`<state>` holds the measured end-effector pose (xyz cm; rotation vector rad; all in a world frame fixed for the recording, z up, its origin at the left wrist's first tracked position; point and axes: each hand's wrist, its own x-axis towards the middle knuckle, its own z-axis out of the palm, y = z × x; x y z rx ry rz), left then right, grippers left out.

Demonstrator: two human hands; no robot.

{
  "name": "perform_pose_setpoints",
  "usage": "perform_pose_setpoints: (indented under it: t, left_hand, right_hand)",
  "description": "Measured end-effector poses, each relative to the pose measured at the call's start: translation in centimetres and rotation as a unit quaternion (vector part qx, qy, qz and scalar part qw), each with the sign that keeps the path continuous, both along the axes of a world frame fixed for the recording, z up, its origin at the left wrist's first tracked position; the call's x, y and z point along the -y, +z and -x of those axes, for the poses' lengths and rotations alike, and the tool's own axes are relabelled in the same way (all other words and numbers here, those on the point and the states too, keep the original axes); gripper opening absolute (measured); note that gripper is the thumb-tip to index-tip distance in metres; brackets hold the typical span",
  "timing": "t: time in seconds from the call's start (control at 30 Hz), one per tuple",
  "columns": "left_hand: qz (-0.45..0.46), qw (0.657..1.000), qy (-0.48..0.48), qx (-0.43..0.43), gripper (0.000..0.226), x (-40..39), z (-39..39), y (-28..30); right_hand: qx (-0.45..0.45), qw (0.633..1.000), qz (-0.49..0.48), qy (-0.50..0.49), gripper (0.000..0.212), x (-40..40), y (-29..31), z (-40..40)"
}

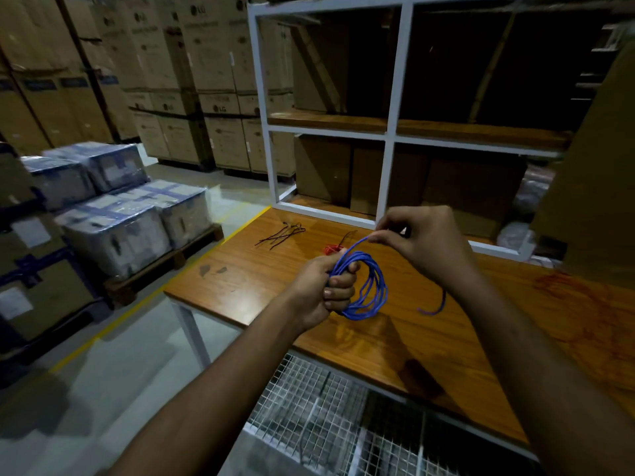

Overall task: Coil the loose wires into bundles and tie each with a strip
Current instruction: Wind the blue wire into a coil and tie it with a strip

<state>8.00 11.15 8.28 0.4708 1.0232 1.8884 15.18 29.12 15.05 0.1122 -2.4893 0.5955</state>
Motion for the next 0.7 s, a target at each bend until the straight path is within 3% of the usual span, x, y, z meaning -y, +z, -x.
perform_pose_setpoints:
  t: [0.13, 0.27, 0.37, 0.57, 0.7]
  left_hand:
    - [-0.050, 0.997, -0.037, 0.035, 0.046, 0.7, -0.1, 0.8]
    - [-0.066, 0.996, -0.003, 0.058, 0.040, 2.3, 0.8, 1.6]
    - [-0.068, 0.995, 0.025, 0.062, 0.035, 3.3, 1.4, 1.6]
    - [-0.092, 0.991, 0.052, 0.082, 0.037, 3.3, 1.8, 1.0]
    - [-0.121, 0.987, 0.041, 0.094, 0.034, 2.8, 1.4, 0.4]
  right_hand:
    - [0.042, 0.997, 0.060, 0.036, 0.008, -0.3, -1.4, 1.7]
    - [0.097, 0.977, 0.173, 0.076, 0.019, -0.4, -3.5, 1.2]
    - [0.142, 0.955, 0.246, 0.089, 0.015, -0.2, -4.6, 0.3]
    - [0.298, 0.842, 0.434, 0.119, 0.008, 1.4, -5.3, -0.6]
    - [0.314, 0.753, 0.560, 0.145, 0.021, 2.7, -5.4, -0.9]
